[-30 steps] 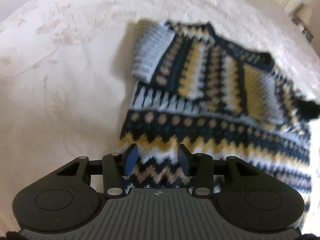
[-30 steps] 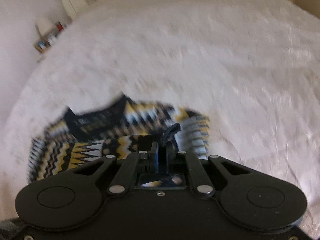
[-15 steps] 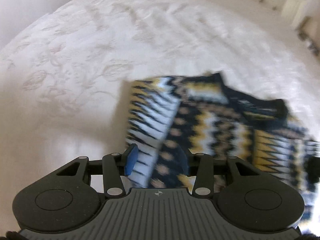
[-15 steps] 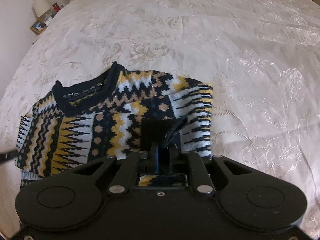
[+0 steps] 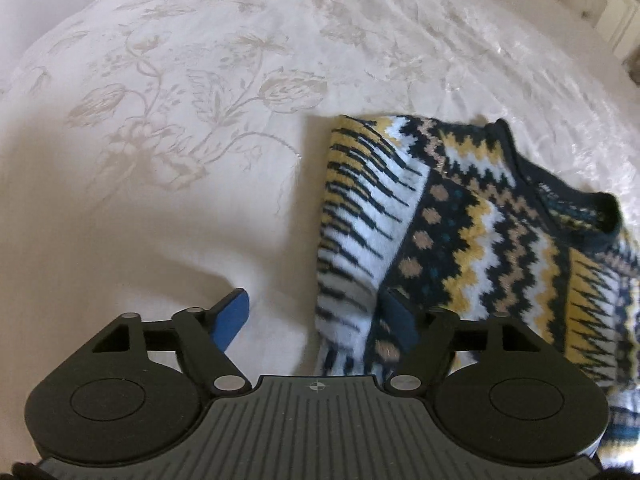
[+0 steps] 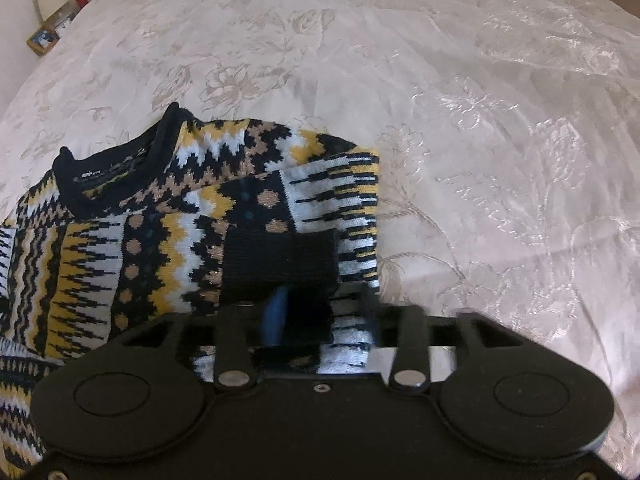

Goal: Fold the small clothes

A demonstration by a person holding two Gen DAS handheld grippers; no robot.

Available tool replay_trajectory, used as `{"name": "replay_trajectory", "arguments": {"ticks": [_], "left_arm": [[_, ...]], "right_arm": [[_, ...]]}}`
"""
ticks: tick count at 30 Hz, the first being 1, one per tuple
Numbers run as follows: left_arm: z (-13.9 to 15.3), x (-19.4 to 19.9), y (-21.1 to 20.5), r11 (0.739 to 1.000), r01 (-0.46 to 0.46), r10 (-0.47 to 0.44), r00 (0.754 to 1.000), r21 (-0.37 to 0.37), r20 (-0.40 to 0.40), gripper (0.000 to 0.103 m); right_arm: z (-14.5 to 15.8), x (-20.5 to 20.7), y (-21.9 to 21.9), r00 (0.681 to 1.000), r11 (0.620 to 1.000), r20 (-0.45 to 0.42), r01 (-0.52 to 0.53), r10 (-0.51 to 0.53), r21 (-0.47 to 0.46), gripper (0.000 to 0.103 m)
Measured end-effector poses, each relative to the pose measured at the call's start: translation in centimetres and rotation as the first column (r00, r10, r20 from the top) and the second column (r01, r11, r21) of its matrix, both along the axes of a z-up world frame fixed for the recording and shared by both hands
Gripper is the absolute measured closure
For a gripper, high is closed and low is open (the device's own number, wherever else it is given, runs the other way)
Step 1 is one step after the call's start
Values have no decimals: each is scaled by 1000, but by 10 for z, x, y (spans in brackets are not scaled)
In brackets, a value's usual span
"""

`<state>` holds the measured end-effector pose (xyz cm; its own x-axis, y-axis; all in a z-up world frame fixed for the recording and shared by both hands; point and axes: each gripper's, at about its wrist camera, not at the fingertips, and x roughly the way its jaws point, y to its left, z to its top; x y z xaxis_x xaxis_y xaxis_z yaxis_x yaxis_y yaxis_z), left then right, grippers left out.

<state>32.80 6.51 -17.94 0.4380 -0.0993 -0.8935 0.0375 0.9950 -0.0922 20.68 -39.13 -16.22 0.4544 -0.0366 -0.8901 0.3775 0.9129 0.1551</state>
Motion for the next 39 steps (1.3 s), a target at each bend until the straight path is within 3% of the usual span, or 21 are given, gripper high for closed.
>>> {"name": "replay_trajectory", "arguments": {"ticks": [2, 8, 12, 19, 26, 39], "left_arm": [[6, -10, 1, 1000, 7, -7, 1000, -5, 5, 22], [25, -55, 11, 999, 29, -29, 1000, -12, 7, 19], [31, -91, 16, 999, 49, -49, 999, -13, 1, 9], [28, -153, 25, 998, 57, -57, 998, 2, -33, 9], [14, -205, 33, 998, 47, -45, 995, 30, -90, 9], [0, -266, 28, 989, 143, -139, 983, 33, -117, 9]], "right_arm": [[4, -6, 0, 1000, 1000, 15, 2, -3, 11, 23], [21, -40, 4, 998, 998, 62, -18, 15, 60, 18], [27, -66, 12, 996, 995, 77, -49, 43, 90, 14], [22, -118, 29, 989, 980, 57, -143, 137, 135, 12], [9, -164, 44, 962, 943, 22, -270, 271, 193, 11], [-9, -229, 75, 914, 883, -19, -386, 405, 267, 11]]}}
